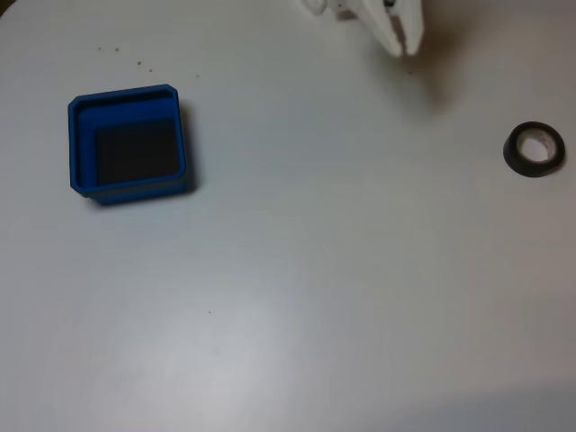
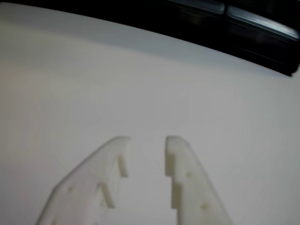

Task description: Pick the black tape roll and drop it in the blue box

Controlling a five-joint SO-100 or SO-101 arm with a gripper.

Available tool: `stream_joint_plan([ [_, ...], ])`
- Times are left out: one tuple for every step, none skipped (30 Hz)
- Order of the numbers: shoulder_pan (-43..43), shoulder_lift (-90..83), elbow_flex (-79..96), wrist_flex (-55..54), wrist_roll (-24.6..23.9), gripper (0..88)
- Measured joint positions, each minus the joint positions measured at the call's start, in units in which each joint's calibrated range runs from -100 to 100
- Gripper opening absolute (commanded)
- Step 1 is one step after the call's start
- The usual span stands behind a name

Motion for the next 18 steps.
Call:
stream_joint_plan([
  [-3.1, 0.0, 0.0, 0.0, 0.0, 0.7],
  [-5.9, 0.0, 0.0, 0.0, 0.0, 0.7],
  [-9.1, 0.0, 0.0, 0.0, 0.0, 0.7],
  [-12.3, 0.0, 0.0, 0.0, 0.0, 0.7],
  [-14.8, 0.0, 0.0, 0.0, 0.0, 0.7],
  [-17.1, 0.0, 0.0, 0.0, 0.0, 0.7],
  [-18.8, 0.0, 0.0, 0.0, 0.0, 0.7],
  [-20.4, 0.0, 0.0, 0.0, 0.0, 0.7],
  [-21.9, 0.0, 0.0, 0.0, 0.0, 0.7],
  [-22.8, 0.0, 0.0, 0.0, 0.0, 0.7],
  [-23.3, 0.0, 0.0, 0.0, 0.0, 0.7],
  [-23.3, 0.0, 0.0, 0.0, 0.0, 0.7],
  [-23.4, 0.0, 0.0, 0.0, 0.0, 0.7],
  [-23.7, 0.0, 0.0, 0.0, 0.0, 0.7],
  [-23.8, 0.0, 0.0, 0.0, 0.0, 0.7],
  [-23.8, 0.0, 0.0, 0.0, 0.0, 0.7],
  [-23.8, 0.0, 0.0, 0.0, 0.0, 0.7],
  [-23.8, 0.0, 0.0, 0.0, 0.0, 0.7],
])
